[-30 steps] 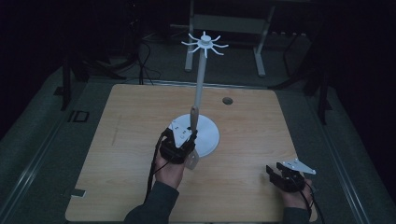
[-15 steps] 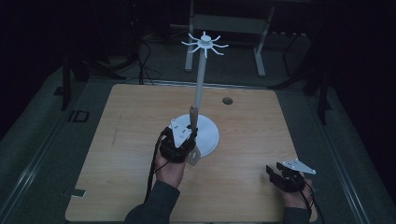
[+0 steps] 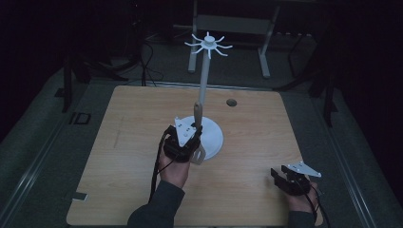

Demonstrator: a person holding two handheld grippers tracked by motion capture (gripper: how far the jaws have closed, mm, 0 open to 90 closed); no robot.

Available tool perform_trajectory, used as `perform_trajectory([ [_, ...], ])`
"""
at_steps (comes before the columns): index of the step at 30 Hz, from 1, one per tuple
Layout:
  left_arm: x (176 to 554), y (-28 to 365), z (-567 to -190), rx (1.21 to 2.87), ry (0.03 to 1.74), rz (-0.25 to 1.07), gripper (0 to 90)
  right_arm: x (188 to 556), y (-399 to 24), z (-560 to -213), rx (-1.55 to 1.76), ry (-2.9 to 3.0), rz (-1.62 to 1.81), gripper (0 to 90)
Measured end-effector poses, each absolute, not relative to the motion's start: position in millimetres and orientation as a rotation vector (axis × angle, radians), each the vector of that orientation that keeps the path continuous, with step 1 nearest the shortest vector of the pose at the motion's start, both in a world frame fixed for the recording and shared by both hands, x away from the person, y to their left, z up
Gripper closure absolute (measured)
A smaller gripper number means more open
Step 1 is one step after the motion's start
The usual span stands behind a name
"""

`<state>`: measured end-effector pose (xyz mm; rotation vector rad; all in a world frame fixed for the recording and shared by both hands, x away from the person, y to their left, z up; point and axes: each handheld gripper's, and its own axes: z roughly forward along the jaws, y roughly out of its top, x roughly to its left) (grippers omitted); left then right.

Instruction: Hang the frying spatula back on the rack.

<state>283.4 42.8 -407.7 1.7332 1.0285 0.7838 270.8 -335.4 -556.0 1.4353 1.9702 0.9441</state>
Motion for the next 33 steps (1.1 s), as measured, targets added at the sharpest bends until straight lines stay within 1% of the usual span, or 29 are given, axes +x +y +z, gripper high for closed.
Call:
perform_trajectory([
  [15, 292.2, 36.8, -393.3, 1.692, 1.047, 0.793, 75.9, 271.6, -335.3, -555.8, 1.429, 1.969, 0.946, 50.3],
  [33, 299.8, 29.1, -369.6, 1.662, 1.056, 0.846, 75.8, 272.7, -335.0, -556.3, 1.425, 1.976, 0.943, 49.9],
])
